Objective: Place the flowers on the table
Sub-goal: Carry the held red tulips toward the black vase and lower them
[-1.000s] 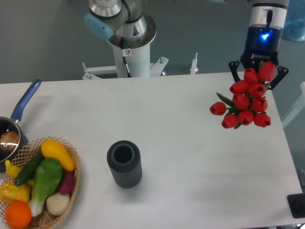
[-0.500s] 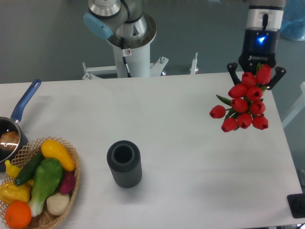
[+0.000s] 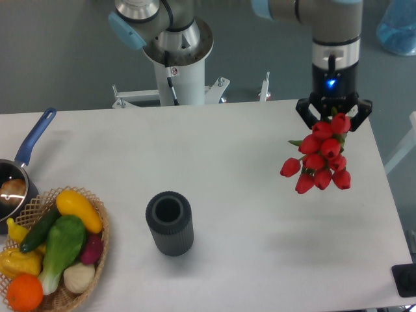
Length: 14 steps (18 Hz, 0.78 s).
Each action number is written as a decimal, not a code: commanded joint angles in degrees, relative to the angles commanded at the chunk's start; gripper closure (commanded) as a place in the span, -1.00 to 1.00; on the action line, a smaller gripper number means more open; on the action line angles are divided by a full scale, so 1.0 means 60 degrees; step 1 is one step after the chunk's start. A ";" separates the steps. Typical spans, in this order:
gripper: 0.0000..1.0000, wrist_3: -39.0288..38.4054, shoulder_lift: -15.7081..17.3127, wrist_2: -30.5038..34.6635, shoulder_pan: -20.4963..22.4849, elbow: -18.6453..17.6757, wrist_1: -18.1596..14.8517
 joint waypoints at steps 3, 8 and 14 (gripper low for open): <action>0.38 -0.0103 -0.0234 0.0001 -0.0351 -0.0088 -0.0015; 0.38 -0.0601 -0.0820 0.0161 -0.0718 -0.0161 -0.0058; 0.37 -0.0558 -0.1318 0.0119 -0.1070 -0.0147 -0.0059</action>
